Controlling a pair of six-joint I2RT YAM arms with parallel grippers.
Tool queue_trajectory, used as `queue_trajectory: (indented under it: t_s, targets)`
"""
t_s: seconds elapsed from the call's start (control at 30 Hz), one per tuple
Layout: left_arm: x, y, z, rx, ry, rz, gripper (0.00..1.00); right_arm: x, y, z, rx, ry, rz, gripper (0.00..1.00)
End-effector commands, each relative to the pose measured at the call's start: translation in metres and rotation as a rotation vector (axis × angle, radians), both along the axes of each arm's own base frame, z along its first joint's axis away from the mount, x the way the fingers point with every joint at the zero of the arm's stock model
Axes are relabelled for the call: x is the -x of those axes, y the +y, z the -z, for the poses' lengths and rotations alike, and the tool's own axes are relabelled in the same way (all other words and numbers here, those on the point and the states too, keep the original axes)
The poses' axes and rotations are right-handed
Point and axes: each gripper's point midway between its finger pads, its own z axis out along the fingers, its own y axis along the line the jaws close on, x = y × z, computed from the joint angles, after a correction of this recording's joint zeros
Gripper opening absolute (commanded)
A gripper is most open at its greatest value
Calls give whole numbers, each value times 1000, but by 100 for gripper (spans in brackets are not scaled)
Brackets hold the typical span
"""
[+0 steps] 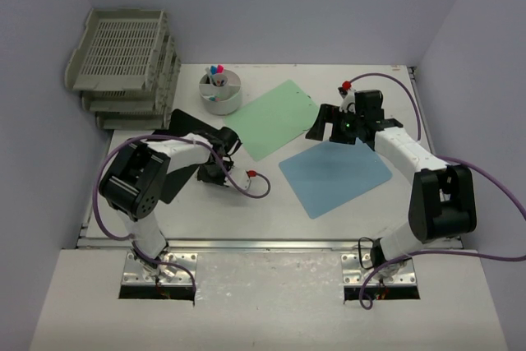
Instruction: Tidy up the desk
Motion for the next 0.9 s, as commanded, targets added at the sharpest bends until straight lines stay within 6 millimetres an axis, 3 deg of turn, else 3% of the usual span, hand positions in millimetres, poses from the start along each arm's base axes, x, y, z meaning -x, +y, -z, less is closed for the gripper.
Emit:
queue_trajectory:
  t_s: [0.0, 0.07, 0.17, 0.2, 0.27, 0.33, 0.4, 0.53, 0.67, 0.7, 0.73, 0.8, 0.87]
  targets:
    - [-22, -36, -23, 142, -90, 42, 9, -11, -2, -14, 0, -48, 7, 99]
    - [-26, -59, -42, 220, -104, 46, 4, -11, -2, -14, -2, -47, 8, 99]
    - [-41, -117, -95, 438, -131, -24, 0, -11, -1, -14, -7, -44, 9, 99]
    - [-41, -122, -95, 443, -134, -17, 0, -11, -1, -14, -8, -43, 8, 99]
    - [-84, -168, -149, 662, -251, -164, 0, -12, 0, -13, -13, -41, 11, 99]
    - [-126, -187, -193, 811, -405, -308, 0, -12, 0, -11, -17, -35, 14, 99]
    - [-167, -193, -233, 937, -585, -431, 0, -12, 1, -9, -23, -29, 17, 99]
    - [-231, -194, -284, 1124, -863, -587, 0, -11, 0, -7, -18, -24, 18, 99]
    - [-288, -181, -276, 1181, -919, -721, 0, -8, -3, -6, -2, -38, 15, 99]
    - [-298, -175, -262, 1161, -915, -745, 0, -8, -4, -6, -1, -40, 16, 99]
    - [-311, -168, -269, 1191, -925, -784, 0, -7, -5, -6, 1, -42, 18, 99]
    - [-338, -147, -240, 1155, -902, -878, 0, -4, -5, -4, 0, -42, 18, 99]
    - [-353, -135, -235, 1129, -939, -897, 0, -2, -5, -1, -2, -36, 20, 99]
